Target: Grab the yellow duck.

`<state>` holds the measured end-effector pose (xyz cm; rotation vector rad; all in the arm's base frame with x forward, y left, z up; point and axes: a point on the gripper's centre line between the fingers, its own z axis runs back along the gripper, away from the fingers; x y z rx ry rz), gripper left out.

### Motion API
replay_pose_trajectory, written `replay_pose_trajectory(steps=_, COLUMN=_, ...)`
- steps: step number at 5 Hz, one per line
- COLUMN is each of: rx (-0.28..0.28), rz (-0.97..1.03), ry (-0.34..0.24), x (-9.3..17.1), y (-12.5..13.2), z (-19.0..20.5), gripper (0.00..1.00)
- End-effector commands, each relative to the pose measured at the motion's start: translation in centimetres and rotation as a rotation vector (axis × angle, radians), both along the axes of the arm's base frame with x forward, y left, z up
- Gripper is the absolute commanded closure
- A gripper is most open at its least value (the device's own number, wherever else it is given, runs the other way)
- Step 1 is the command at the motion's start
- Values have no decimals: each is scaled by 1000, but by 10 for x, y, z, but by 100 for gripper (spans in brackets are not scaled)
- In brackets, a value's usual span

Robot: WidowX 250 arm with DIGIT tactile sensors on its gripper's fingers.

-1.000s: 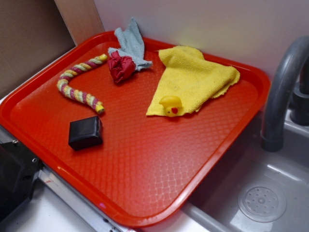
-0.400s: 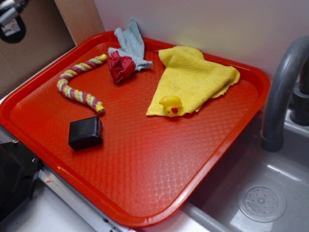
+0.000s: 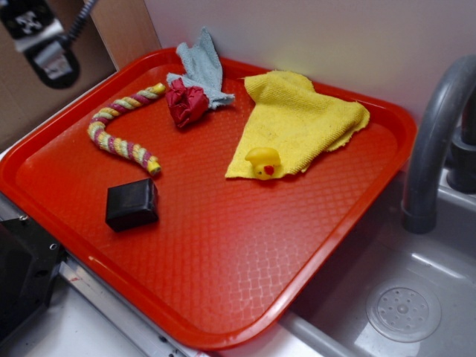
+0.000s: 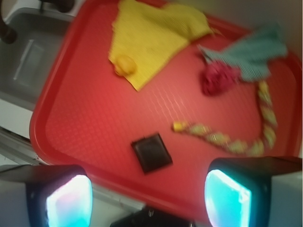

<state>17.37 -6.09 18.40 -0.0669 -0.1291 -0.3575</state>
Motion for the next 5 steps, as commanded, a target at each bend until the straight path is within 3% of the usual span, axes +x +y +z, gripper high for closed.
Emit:
replay_pose_trajectory(steps=1, rx=-4, rz=-144, ry=-9, x=37, y=-24, z=-33, gripper=0)
replay_pose_trajectory(steps=2, rx=-1, rz=-196, ry=11, x=56, y=-36, z=-56, gripper=0)
replay_pose_trajectory(steps=3, rx=46, rz=-266, ry=31, x=67, y=-50, z=-82, gripper=0)
replay_pose_trajectory(steps=5, rx=77, rz=-315, ry=131, x=86, y=-68, z=-124, gripper=0)
